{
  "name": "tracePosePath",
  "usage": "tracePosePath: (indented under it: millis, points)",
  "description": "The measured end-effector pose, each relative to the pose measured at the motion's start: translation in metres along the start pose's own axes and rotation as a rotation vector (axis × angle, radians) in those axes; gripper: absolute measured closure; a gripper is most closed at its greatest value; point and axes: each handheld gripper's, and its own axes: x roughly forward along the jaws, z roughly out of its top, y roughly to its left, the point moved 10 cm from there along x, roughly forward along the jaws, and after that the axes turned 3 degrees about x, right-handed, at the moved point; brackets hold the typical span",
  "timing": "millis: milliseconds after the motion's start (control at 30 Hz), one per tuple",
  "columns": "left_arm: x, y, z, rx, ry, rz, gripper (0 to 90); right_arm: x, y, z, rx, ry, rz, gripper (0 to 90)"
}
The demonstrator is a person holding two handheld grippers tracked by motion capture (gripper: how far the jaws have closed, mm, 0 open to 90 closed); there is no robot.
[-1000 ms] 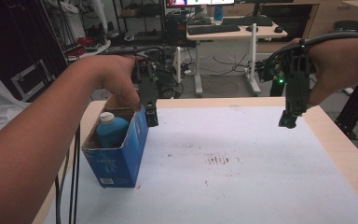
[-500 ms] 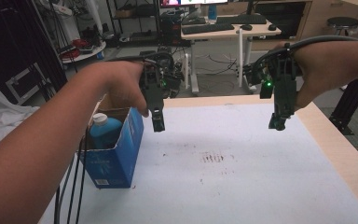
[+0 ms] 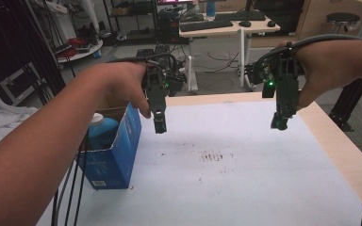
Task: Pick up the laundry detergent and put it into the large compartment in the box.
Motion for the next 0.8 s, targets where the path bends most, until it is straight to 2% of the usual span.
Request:
tracePosePath:
  millis: [200, 467, 500, 600, 800]
  points:
    - [-0.002, 0.001, 0.003, 0.005, -0.008, 0.004, 2.7, -0.003, -0.002, -0.001, 0.005, -0.014, -0.001, 2.6]
    - [-0.002, 0.003, 0.003, 0.005, -0.015, -0.016, 2.7, -0.004, -0.007, -0.004, 0.004, -0.019, -0.004, 2.6]
    - [-0.001, 0.004, 0.002, 0.008, -0.01, -0.019, 2.7, -0.004, -0.007, -0.004, 0.017, -0.019, 0.001, 2.6]
    - [-0.001, 0.006, 0.0, 0.004, -0.01, -0.006, 2.7, -0.004, -0.007, -0.005, 0.019, -0.008, 0.001, 2.6]
    - [-0.001, 0.002, 0.006, 0.019, -0.014, -0.016, 2.7, -0.012, -0.006, -0.008, 0.026, -0.014, -0.011, 2.6]
